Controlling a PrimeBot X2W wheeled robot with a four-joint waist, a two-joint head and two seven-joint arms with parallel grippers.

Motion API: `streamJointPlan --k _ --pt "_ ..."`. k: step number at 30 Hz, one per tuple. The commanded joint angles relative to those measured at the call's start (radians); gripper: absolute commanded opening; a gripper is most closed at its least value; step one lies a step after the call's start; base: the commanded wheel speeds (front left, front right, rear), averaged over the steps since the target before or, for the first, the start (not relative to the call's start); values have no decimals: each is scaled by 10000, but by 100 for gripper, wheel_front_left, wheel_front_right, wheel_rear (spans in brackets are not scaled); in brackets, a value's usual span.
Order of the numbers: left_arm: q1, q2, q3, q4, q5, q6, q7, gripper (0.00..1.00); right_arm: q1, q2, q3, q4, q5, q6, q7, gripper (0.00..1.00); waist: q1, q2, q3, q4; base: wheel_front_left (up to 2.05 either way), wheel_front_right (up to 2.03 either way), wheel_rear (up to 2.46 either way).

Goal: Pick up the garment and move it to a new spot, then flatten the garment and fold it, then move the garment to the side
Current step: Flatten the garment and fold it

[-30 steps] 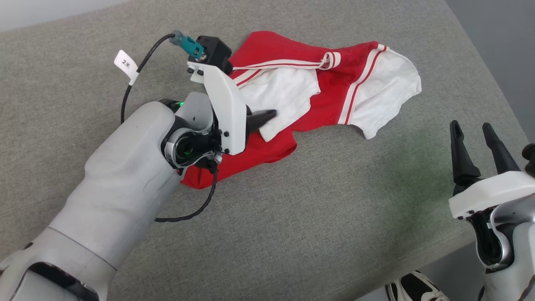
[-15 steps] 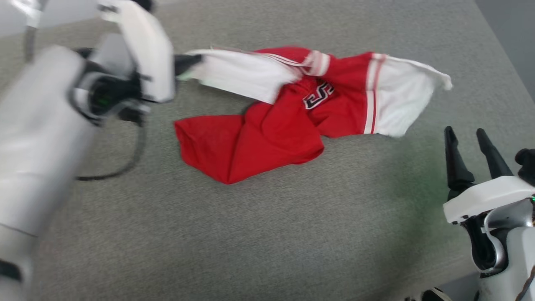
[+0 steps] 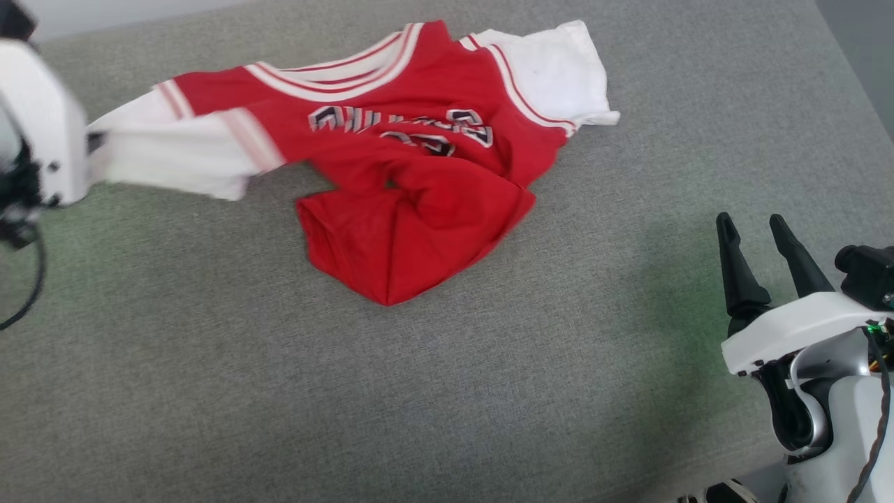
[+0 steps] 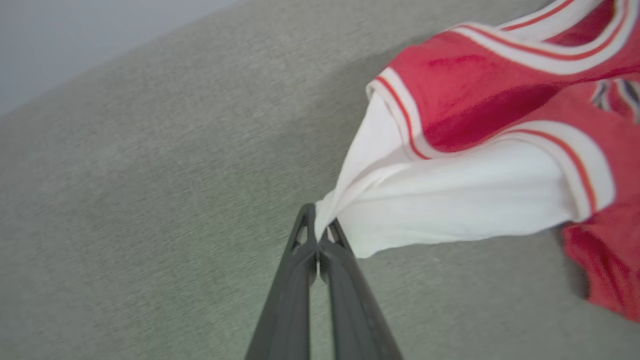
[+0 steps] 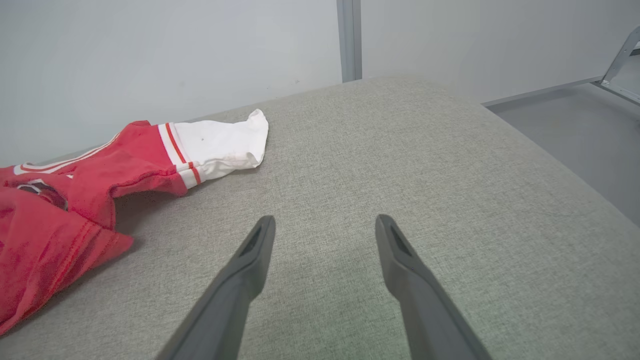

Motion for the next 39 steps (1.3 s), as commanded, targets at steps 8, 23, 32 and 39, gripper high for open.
streamJointPlan --k 8,23,32,39 --pt "551 118 -75 1096 173 -49 -695 0 27 -90 29 -206 -15 -3 140 100 0 0 158 -153 0 0 0" --pt "897 -828 164 1988 -48 -408 -2702 100 176 -341 26 -610 -298 -3 597 100 0 0 -458 553 0 0 0" --pt "2431 -1634 822 552 -616 -589 -6172 100 280 -1011 823 -753 -482 -3 918 100 0 0 -936 1620 0 0 0" --pt "3993 -2360 921 -508 -189 31 -8766 100 -436 -2049 1426 -436 -282 -3 1284 100 0 0 -780 2567 0 0 0"
